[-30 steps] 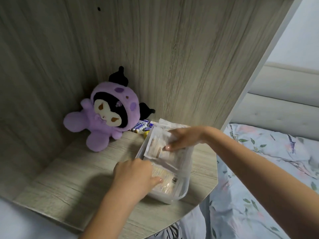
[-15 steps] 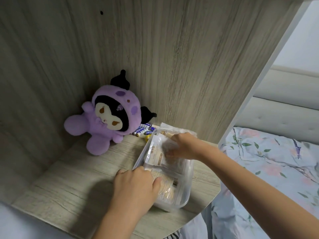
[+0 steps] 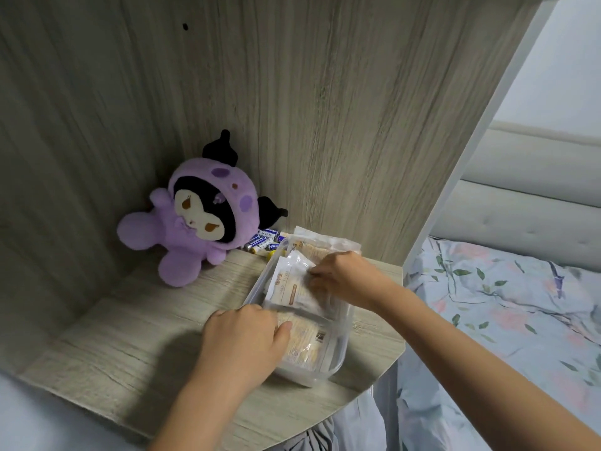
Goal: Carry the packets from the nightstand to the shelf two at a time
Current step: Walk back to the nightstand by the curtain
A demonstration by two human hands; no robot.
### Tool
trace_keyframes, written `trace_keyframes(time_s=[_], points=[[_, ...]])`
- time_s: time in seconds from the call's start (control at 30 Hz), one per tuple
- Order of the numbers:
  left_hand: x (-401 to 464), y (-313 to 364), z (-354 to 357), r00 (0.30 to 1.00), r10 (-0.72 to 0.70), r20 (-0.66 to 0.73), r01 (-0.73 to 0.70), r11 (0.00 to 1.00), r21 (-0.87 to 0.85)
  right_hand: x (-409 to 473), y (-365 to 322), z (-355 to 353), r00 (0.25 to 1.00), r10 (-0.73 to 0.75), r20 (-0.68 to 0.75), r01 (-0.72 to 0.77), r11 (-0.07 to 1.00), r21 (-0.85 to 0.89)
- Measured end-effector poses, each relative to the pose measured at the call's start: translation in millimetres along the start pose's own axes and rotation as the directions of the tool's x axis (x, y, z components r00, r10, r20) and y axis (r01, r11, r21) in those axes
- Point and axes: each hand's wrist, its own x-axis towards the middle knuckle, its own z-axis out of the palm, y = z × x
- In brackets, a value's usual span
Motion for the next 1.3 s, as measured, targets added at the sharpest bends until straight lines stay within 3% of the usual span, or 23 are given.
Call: trace_keyframes(time_s=[0.1,0.27,0.37,0.5,0.6,0.67,0.77,0.9,1.13,1.3], points=[[-1,-5,2,0.999,0.045,-0.017,-0.046,0.999,-0.021,-10,-7,-9,0.997,-0.054,-0.055,0.055,0.998,0.006],[0,-12,-2,0.978,0.206,-0.043,-0.208,0.976,-0.069,-43,-17,-24,0.964,0.118,-0.238,-0.116,0.993,0.019],[5,-13,-9,0.932,0.335,-0.138,-0.349,0.932,-0.095,-68,-27,-26,0.933,0.206,-0.296,-0.220,0.975,-0.014],[5,12,-20,0.822,0.538,-0.186,-0.558,0.826,-0.080,-121,-48,-21,0.887,0.380,-0.262,-0.399,0.917,-0.019],[0,51,-18,0.668,0.700,-0.253,-0.740,0.662,-0.118,-186,-62,-14,0.790,0.561,-0.247,-0.573,0.819,0.023],[-16,85,-17,0.560,0.780,-0.278,-0.826,0.553,-0.114,-244,-72,-10,0.679,0.702,-0.216,-0.713,0.700,0.037],[-55,136,-7,0.366,0.902,-0.228,-0.930,0.347,-0.119,-338,-97,-3,0.454,0.873,-0.176,-0.878,0.473,0.081],[-132,202,11,0.123,0.983,-0.133,-0.988,0.109,-0.111,-453,-155,7,0.129,0.983,-0.130,-0.972,0.151,0.182],[-321,307,43,-0.267,0.964,0.007,-0.962,-0.266,-0.060,-643,-308,40,-0.356,0.931,-0.082,-0.898,-0.317,0.303],[-502,357,73,-0.472,0.871,0.138,-0.881,-0.458,-0.121,-771,-439,71,-0.589,0.808,0.001,-0.770,-0.562,0.303]])
